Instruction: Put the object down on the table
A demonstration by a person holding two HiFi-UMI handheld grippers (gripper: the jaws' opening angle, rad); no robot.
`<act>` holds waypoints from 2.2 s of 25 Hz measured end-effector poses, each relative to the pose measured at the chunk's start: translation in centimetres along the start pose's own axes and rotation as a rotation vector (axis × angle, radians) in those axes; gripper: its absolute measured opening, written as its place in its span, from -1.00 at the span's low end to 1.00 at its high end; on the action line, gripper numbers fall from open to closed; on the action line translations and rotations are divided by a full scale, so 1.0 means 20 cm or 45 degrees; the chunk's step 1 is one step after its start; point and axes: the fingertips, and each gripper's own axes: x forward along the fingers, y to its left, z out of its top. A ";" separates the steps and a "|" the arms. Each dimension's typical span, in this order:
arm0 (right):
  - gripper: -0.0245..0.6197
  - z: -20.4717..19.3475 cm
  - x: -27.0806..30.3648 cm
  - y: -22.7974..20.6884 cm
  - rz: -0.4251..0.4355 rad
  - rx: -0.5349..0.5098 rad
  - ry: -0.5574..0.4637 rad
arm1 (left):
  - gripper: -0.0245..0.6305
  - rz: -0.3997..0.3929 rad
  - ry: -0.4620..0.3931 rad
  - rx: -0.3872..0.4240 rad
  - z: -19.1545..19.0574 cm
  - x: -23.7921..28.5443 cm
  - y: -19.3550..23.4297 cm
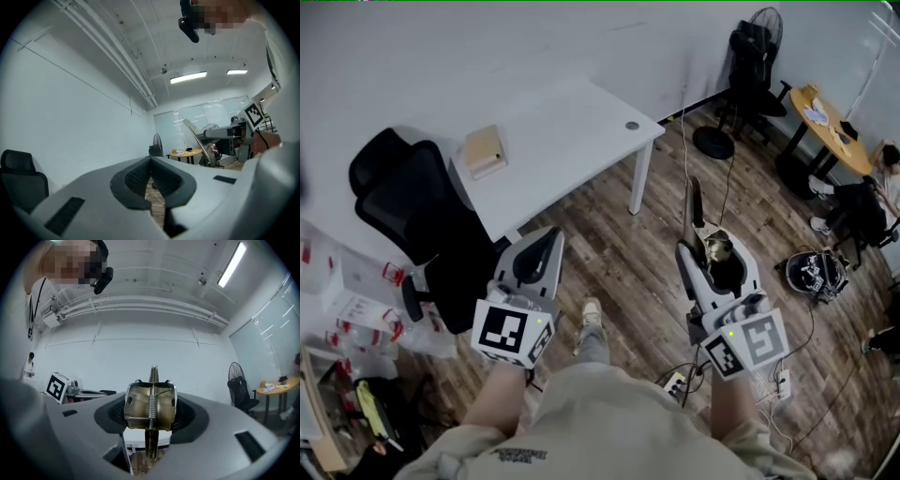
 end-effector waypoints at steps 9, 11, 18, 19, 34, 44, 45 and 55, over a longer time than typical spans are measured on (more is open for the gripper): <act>-0.22 -0.11 0.45 -0.23 -0.032 -0.022 0.085 | -0.86 -0.016 0.021 -0.024 -0.10 0.42 0.29; -0.22 -0.15 0.58 -0.29 -0.048 -0.037 0.127 | -0.86 -0.024 0.033 -0.030 -0.13 0.53 0.38; -0.22 -0.26 1.01 -0.46 -0.062 -0.040 0.213 | -0.86 -0.053 0.067 -0.041 -0.19 0.90 0.67; -0.22 -0.28 1.09 -0.48 -0.060 -0.052 0.228 | -0.86 -0.056 0.072 -0.044 -0.20 0.95 0.72; -0.22 -0.48 1.90 -0.72 -0.024 -0.229 0.340 | -0.86 -0.041 0.118 -0.076 -0.38 1.48 1.25; -0.22 -0.63 2.26 -1.06 0.024 -0.331 0.396 | -0.86 0.021 0.138 -0.084 -0.48 1.85 1.33; -0.22 -0.65 2.30 -1.10 0.038 -0.336 0.401 | -0.86 0.037 0.142 -0.087 -0.49 1.89 1.34; -0.22 -0.85 2.81 -1.48 0.241 -0.367 0.488 | -0.86 0.242 0.233 -0.097 -0.60 2.35 1.54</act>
